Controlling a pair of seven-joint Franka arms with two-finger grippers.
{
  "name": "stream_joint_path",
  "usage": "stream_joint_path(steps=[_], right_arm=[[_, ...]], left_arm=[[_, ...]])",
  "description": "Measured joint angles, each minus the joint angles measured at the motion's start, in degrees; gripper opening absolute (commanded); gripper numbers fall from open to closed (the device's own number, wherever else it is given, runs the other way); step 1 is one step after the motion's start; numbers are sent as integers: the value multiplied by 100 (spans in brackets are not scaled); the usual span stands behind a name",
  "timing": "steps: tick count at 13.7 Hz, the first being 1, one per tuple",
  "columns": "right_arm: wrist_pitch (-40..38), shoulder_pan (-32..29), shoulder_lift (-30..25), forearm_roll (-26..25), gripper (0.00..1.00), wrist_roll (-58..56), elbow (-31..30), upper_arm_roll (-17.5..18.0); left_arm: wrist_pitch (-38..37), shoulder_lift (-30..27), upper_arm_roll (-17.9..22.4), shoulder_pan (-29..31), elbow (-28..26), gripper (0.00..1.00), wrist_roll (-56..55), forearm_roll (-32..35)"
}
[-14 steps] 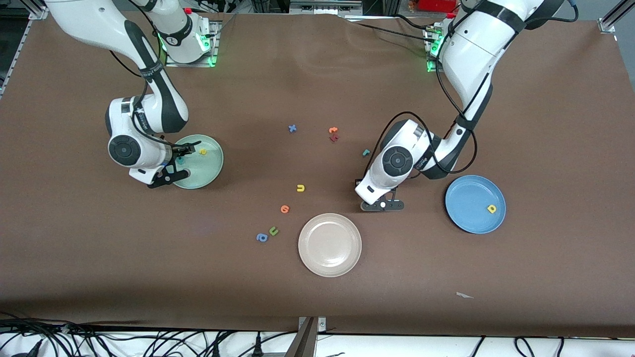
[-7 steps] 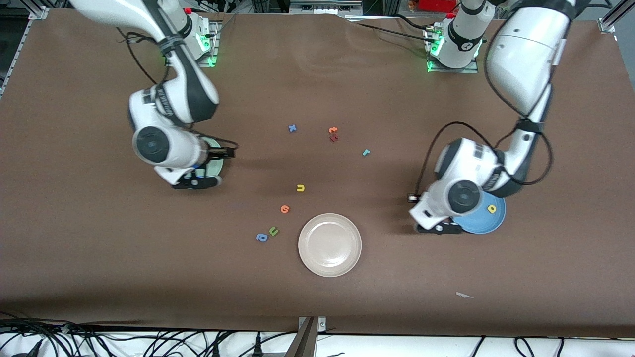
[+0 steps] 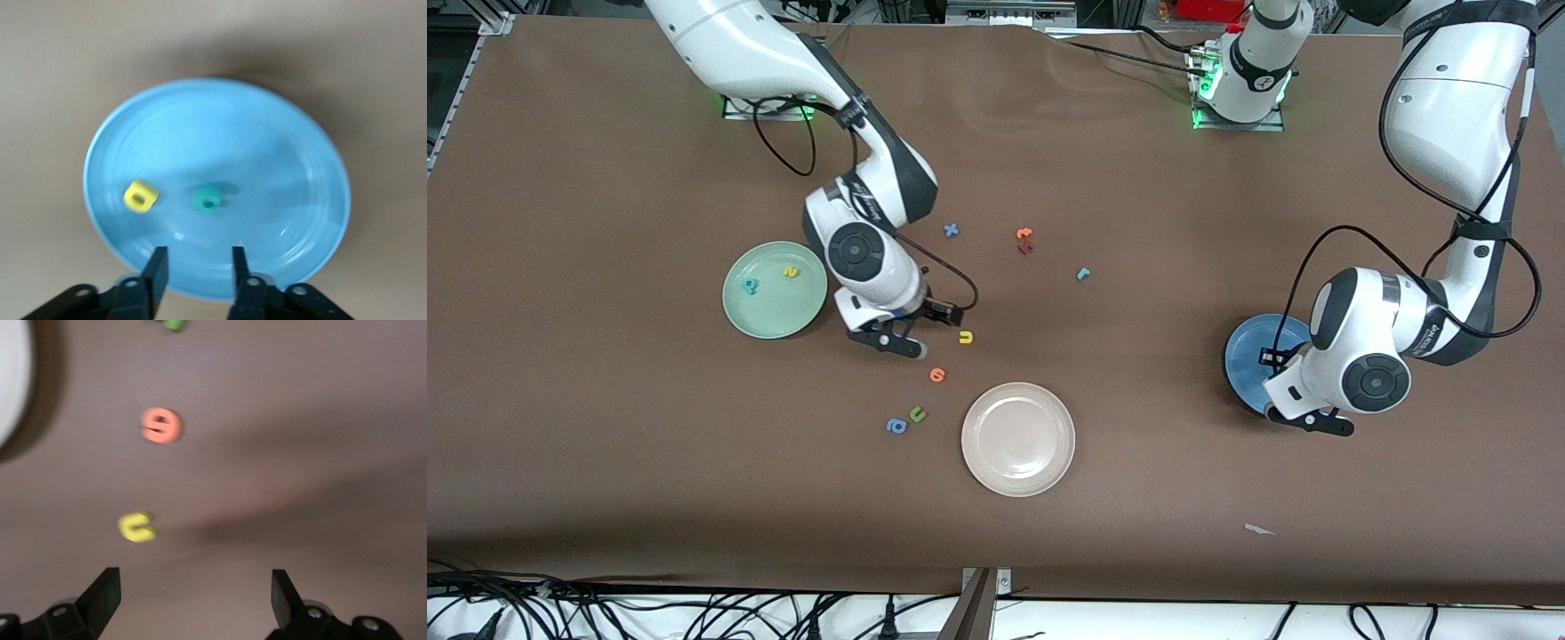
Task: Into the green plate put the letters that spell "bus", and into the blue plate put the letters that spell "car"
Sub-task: 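Grasp the yellow letter with the right gripper while the left gripper grasps teal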
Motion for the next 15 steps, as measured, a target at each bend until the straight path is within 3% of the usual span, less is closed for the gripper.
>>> stream_joint_path(steps=[1,2,4,6,10,12,15], right_arm=[[233,77,161,-2,97,87,144,-1],[421,124,281,-4,86,127,230,-1],[556,170,412,-40,53,134,302,-5],[675,240,507,-128,51,143,309,-8],[944,374,699,-291,51,193,311,-18],[960,407,742,-520,51,204,311,-21],[961,415,757,-649,46,207,312,-23]], left_arm=[[-145,-58,-15,-10,19,100,1,9],[-256,-166,-27,-4,49,100,-1,-44],[-359,-504,-32,32,88,100,-19,-689],[-395,-845,-44,44,89,100,-199,-1407],[-326,-1138,-579,-13,-45,100,-1460,-1628],[211,-1279,-738,-265,-465,100,-2132,-1631],[1380,-1758,-755,-644,-1579,100,-2641,-1807]])
